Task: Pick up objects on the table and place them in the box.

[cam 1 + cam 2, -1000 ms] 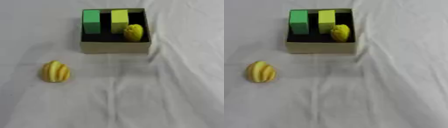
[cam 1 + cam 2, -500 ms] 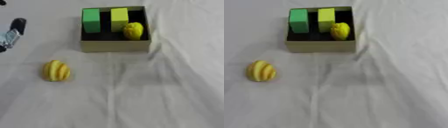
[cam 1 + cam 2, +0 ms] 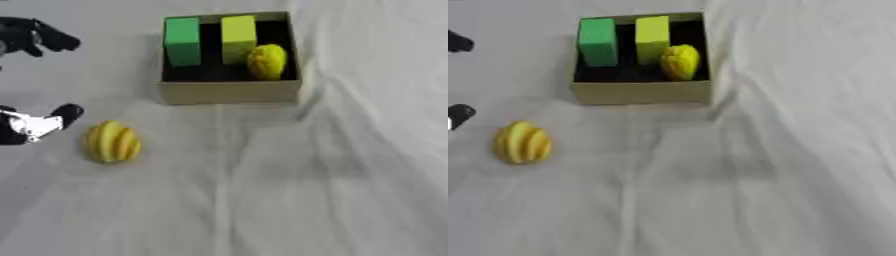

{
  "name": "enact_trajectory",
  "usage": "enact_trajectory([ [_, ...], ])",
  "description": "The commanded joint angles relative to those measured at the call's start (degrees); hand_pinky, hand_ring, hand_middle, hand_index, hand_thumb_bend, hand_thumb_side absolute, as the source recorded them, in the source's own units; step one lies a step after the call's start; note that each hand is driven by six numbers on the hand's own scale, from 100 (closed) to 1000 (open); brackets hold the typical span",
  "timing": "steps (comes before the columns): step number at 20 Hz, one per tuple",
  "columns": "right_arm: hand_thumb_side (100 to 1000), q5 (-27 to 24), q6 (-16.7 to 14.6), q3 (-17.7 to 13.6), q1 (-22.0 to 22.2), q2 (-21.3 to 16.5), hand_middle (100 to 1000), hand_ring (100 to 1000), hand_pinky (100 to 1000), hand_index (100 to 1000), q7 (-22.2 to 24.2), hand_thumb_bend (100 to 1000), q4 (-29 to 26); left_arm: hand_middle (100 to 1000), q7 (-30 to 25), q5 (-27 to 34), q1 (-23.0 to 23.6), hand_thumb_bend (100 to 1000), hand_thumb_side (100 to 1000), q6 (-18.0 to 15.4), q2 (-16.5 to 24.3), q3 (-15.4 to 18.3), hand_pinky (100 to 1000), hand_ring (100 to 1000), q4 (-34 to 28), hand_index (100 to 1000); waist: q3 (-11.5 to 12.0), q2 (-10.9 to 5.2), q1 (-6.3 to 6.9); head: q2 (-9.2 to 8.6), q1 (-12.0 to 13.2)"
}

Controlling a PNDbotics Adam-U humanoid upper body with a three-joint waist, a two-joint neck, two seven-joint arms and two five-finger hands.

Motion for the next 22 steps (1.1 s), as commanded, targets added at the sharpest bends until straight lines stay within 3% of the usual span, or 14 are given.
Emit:
enact_trajectory([
  [1, 471, 0.8, 0.0, -0.2, 0.0, -0.7, 720, 879, 903, 843, -0.3, 100, -0.9, 788, -2.9, -0.5, -0.7, 422, 378, 0.3, 2.5, -0.2, 785, 835, -0.9, 895, -0.1, -1.57, -0.01, 0.26, 0.3],
  [8, 493, 1.1, 0.8, 0.3, -0.3, -0.2, 711, 876, 905, 841, 0.3, 100, -0.9, 770, -6.6, -2.1, -1.1, 551, 424, 2.9, 2.2, -2.2, 802, 845, -0.7, 894, -0.3, -1.41, 0.10, 0.34, 0.5],
  [22, 519, 3.4, 1.4, 1.5, 0.7, 0.9, 699, 872, 908, 836, 1.4, 100, -0.9, 773, -7.8, -9.6, -6.3, 548, 366, 5.3, -3.5, -8.5, 805, 786, 8.2, 892, -1.2, -1.27, 0.49, 0.38, 1.2],
])
